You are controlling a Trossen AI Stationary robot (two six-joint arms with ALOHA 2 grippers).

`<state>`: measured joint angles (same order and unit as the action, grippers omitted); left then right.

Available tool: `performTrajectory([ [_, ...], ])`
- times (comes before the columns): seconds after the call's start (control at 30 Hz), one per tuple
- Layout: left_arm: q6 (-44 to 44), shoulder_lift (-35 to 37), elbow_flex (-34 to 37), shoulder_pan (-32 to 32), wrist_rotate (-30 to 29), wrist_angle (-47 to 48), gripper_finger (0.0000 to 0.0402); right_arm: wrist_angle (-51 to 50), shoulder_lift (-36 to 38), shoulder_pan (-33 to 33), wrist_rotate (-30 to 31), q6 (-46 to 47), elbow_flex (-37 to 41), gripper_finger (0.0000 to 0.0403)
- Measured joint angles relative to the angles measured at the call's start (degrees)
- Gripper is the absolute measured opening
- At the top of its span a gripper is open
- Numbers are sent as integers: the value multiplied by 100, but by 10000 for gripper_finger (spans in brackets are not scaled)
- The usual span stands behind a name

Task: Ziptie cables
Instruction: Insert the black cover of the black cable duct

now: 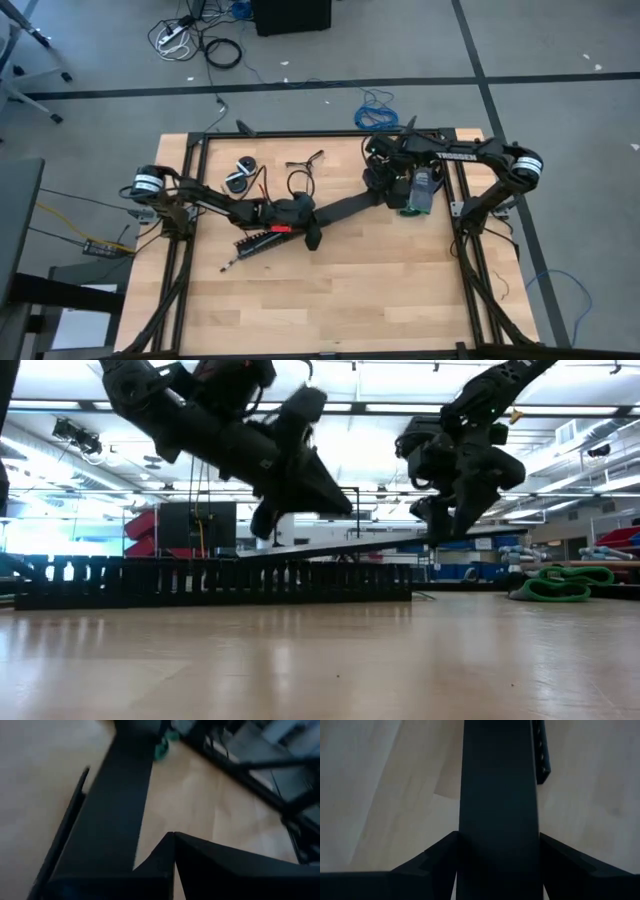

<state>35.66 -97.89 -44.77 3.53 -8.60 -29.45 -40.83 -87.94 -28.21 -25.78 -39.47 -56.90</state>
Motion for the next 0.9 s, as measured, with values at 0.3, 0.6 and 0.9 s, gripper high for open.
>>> performTrajectory([
  [0.3,-358,1168,323,-365,-767,-309,0,-84,343,-328,26,-23,-2,221],
  [0.6,1327,1401,494,-1450,-492,1209,0,63,343,-330,46,44,0,204],
  [0.9,1195,1118,487,-1552,127,1106,0,202,343,-341,79,242,0,176],
])
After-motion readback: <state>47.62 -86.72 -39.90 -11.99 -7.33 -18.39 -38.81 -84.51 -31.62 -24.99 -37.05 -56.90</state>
